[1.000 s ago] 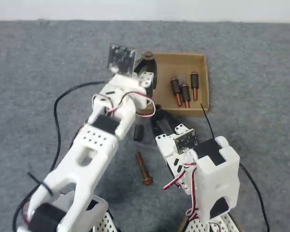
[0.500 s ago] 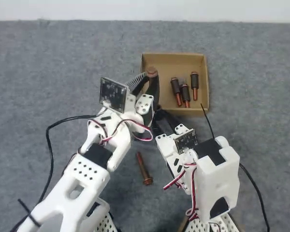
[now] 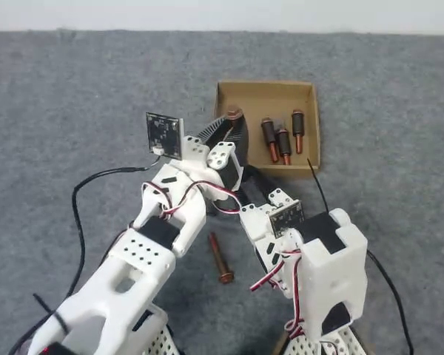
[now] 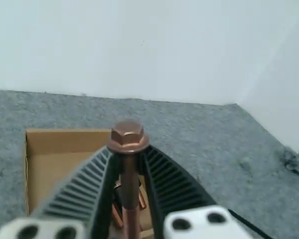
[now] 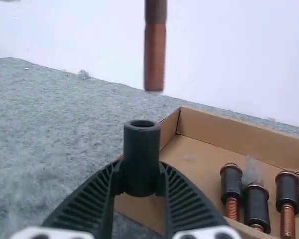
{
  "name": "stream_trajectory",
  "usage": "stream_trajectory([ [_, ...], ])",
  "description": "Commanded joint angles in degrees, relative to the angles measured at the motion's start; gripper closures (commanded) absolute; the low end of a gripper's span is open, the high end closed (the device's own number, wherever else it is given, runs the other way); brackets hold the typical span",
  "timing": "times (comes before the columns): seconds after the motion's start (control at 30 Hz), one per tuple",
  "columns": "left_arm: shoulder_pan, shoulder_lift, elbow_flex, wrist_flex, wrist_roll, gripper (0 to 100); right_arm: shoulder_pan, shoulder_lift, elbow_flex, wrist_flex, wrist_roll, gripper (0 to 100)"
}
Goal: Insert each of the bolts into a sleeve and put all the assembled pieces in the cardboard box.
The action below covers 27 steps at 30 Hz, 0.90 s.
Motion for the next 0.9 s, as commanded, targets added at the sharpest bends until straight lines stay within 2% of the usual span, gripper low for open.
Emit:
stream_trajectory([
  [0.0, 0.0, 0.2, -1.1, -4.0, 0.7, 99, 0.1, -0.6, 0.2, -1.6, -0.5, 99.2],
  [0.2, -0.1, -0.8, 4.3, -13.0, -1.5, 99, 0.1, -0.6, 0.2, -1.6, -0.5, 99.2],
  [0.33, 0.2, -0.8, 4.5, -11.4, -5.5, 99, 0.1, -0.6, 0.2, -1.5, -0.5, 99.2],
  [0.87, 0.3, -0.8, 5.5, -8.2, -8.4, 99, 0.2, -0.6, 0.4, -1.6, -0.4, 99.2],
])
